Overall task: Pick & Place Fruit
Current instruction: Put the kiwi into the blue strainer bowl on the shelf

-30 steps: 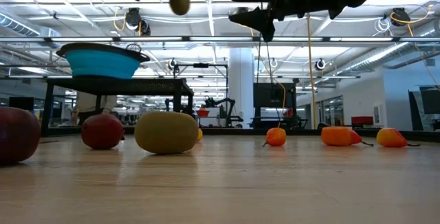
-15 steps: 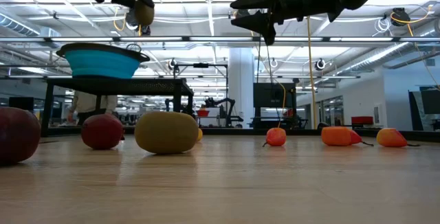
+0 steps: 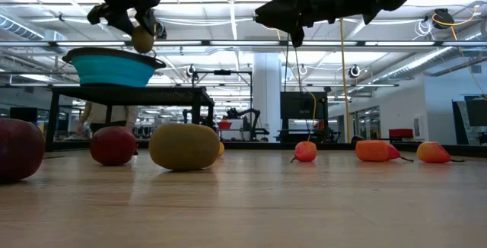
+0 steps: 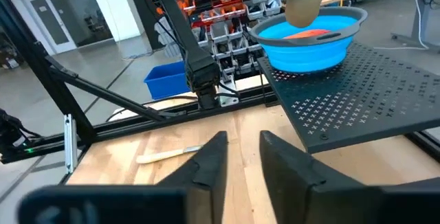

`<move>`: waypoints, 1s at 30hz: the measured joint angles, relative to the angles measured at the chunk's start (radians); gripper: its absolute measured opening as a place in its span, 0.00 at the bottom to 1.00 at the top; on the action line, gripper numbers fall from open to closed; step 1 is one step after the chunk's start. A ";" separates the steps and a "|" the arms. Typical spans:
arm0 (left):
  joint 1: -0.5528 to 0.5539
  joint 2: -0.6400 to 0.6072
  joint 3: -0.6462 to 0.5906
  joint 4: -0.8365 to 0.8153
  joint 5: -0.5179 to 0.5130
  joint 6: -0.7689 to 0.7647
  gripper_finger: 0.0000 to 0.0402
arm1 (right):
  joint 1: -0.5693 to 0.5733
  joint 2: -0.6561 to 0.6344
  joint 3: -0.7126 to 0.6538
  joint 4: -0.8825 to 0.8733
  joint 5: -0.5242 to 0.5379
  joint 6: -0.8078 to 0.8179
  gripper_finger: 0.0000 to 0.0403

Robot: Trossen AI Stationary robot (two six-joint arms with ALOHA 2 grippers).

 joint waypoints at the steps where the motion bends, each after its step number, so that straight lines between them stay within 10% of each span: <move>1: 0.010 0.000 0.000 -0.005 0.001 0.000 0.43 | 0.000 0.000 0.000 0.000 0.000 -0.010 0.16; 8: 0.091 0.010 0.000 -0.023 0.058 0.005 0.43 | 0.000 0.000 0.000 0.000 -0.001 -0.021 0.01; 30: 0.201 0.108 0.000 -0.114 0.127 0.044 0.43 | 0.000 0.000 0.000 0.000 -0.030 -0.014 0.00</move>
